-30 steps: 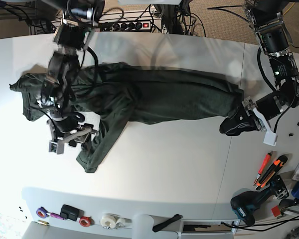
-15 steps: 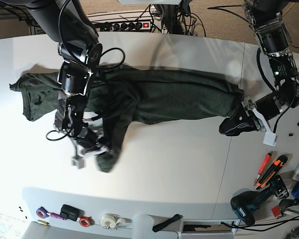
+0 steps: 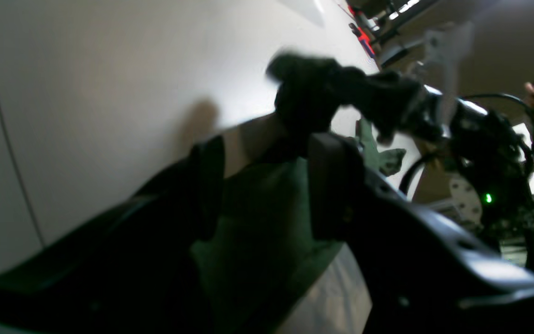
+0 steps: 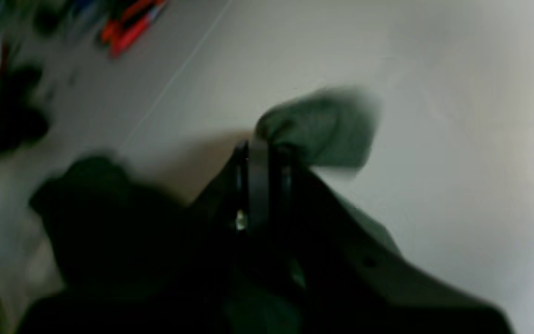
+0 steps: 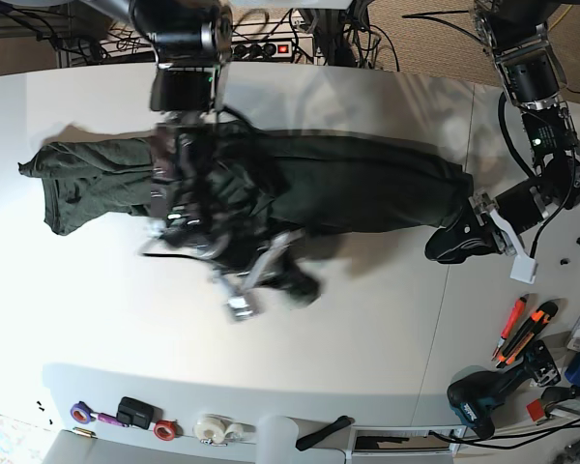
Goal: Layout the t-shirt on the table in an organized manner, then fold the t-shirt properly
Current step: 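Fold the sleeve over the shirt body with the right gripper, then release the sleeve and move the right gripper to the shirt's end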
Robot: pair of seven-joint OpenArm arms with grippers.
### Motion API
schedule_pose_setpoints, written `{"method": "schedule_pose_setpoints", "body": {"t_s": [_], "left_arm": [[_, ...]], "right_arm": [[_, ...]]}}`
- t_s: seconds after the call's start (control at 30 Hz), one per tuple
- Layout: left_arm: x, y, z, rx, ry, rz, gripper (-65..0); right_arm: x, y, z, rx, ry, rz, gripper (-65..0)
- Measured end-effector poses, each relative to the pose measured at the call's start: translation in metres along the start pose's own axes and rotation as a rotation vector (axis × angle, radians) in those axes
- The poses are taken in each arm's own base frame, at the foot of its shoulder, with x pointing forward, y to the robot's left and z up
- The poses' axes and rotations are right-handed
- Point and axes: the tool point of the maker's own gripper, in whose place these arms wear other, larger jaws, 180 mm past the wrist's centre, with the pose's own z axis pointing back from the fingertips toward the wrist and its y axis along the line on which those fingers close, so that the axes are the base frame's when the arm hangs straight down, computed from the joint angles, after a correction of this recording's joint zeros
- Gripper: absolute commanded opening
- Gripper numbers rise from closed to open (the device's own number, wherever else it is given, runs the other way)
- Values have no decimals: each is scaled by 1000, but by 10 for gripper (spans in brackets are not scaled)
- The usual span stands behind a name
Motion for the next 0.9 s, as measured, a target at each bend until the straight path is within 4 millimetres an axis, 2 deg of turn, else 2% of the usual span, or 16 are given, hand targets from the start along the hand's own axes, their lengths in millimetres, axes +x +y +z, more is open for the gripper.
{"method": "schedule_pose_setpoints", "body": {"t_s": [0.07, 0.17, 0.37, 0.47, 0.6, 0.7, 0.73, 0.9], "left_arm": [[0, 0, 0, 0, 0, 0, -367], [0, 0, 0, 0, 0, 0, -367], [0, 0, 0, 0, 0, 0, -367], [0, 0, 0, 0, 0, 0, -367], [0, 0, 0, 0, 0, 0, -367], [1, 0, 0, 0, -3, 0, -366], [1, 0, 0, 0, -4, 0, -366], [2, 2, 2, 7, -4, -5, -359]], "right_arm": [[-1, 23, -13, 20, 4, 44, -650], [-12, 57, -28, 66, 61, 132, -650], [-21, 121, -44, 189, 105, 244, -650], [-29, 138, -46, 228, 128, 283, -650], [-36, 150, -47, 255, 149, 314, -650], [-43, 158, -47, 274, 178, 331, -417], [-44, 161, -46, 282, 184, 337, -380], [-50, 164, -46, 286, 206, 362, -375]]}}
